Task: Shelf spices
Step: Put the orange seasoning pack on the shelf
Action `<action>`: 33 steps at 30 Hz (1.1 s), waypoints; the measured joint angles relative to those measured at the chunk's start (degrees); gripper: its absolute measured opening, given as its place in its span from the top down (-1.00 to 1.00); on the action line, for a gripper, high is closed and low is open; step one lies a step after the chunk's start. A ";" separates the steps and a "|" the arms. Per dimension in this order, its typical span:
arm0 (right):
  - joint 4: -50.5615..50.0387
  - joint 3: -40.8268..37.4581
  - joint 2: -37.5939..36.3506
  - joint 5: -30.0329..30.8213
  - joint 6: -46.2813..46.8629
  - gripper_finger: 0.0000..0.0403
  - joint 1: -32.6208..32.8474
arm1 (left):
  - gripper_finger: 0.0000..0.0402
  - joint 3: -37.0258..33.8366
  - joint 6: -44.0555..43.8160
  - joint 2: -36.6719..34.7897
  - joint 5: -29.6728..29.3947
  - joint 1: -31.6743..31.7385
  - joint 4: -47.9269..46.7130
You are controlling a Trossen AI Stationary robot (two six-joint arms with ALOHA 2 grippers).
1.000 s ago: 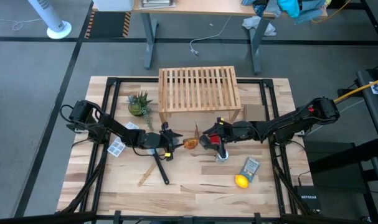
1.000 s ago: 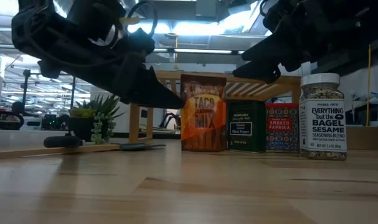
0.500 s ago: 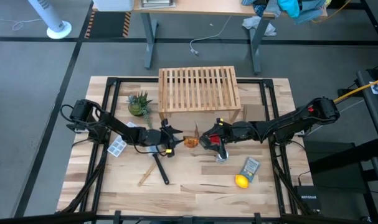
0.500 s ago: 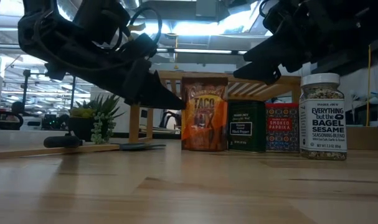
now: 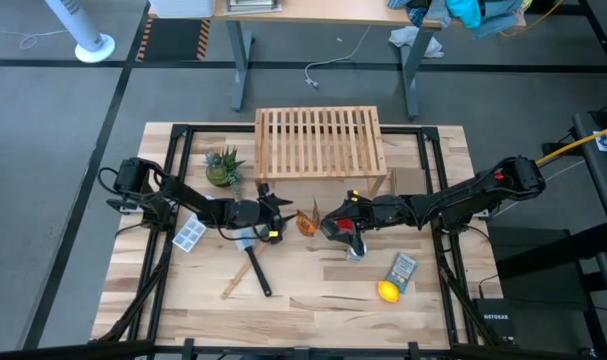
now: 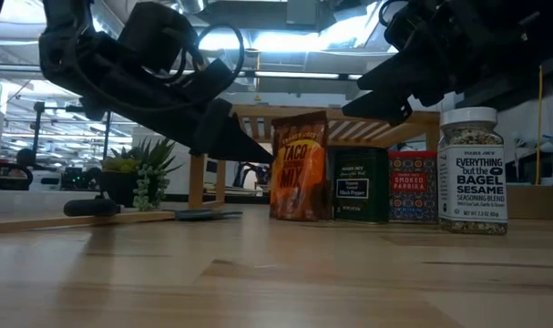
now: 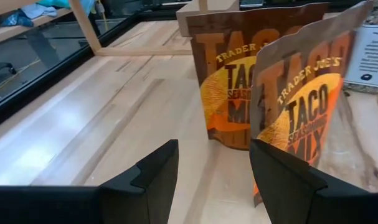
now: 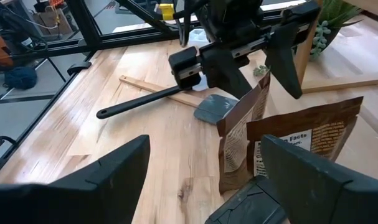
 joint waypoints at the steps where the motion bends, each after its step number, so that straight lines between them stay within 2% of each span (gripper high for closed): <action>1: 0.00 0.00 0.00 0.00 -0.02 -0.55 -0.02 | 0.05 0.00 0.00 0.00 -0.01 0.13 0.00; 6: 0.02 0.00 0.00 0.07 -0.02 -0.55 0.00 | 0.05 0.00 -0.16 0.00 0.13 0.43 0.00; 12: 0.27 -0.02 2.02 0.25 1.27 -0.55 0.00 | 0.05 0.00 -1.77 0.00 3.74 -0.70 0.01; 19: 2.04 -0.02 5.67 5.12 1.04 -0.55 -0.04 | 0.05 0.00 -1.65 0.00 3.89 -1.67 0.00; 33: 4.50 -0.02 6.34 3.61 -0.44 -0.55 -4.92 | 0.05 0.00 -1.66 0.00 3.89 -1.67 0.02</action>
